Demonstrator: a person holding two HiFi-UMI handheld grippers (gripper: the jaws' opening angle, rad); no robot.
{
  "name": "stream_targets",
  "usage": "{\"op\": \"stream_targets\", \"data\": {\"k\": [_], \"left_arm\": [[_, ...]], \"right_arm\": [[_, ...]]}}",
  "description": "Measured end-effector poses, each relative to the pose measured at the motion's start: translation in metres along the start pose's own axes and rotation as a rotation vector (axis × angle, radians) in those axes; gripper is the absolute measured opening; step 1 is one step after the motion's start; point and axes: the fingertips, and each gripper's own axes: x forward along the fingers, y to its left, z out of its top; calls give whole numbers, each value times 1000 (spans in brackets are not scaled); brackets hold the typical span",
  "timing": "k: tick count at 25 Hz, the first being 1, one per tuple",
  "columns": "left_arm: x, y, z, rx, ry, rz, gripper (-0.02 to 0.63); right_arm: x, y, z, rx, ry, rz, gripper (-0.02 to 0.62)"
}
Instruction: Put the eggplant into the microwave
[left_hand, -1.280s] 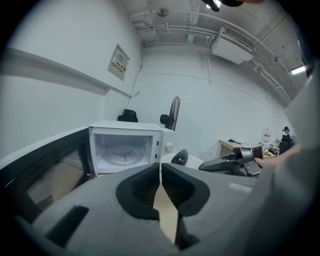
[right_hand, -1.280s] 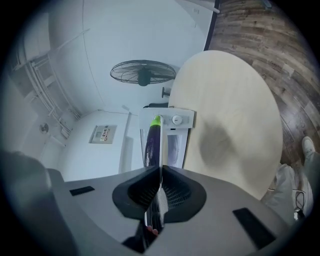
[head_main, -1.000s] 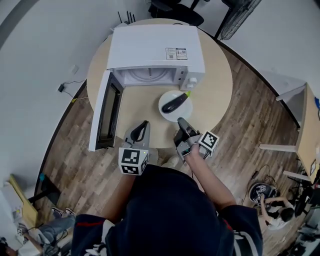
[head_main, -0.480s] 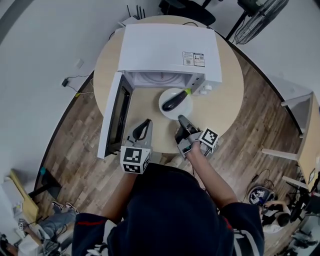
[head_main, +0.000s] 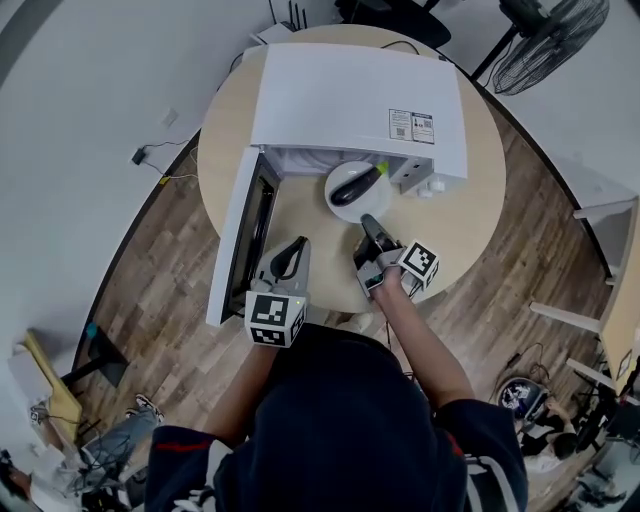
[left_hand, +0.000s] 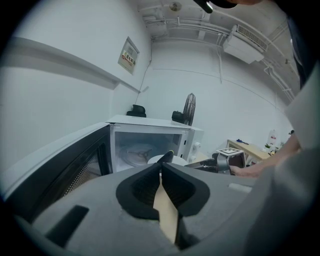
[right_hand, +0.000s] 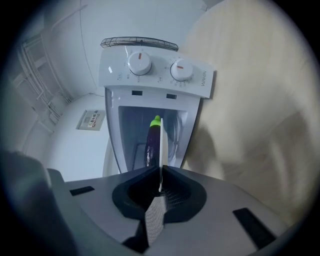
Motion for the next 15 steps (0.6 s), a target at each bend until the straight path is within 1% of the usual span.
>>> {"op": "stream_targets", "data": {"k": [3, 6, 9, 11, 15], "left_arm": [[4, 5, -3, -9, 13, 3, 28], [6, 11, -5, -15, 23, 7, 28], [9, 16, -9, -17, 35, 9, 28], [12, 17, -11, -18, 41, 9, 28], [16, 20, -14, -19, 54, 9, 28]], "right_arm": [[12, -6, 1, -11, 10, -19, 20], [25, -8, 2, -16, 19, -14, 20], [35, -15, 3, -30, 25, -30, 20], [39, -22, 5, -30, 29, -49, 20], [48, -26, 7, -19, 29, -50, 20]]}}
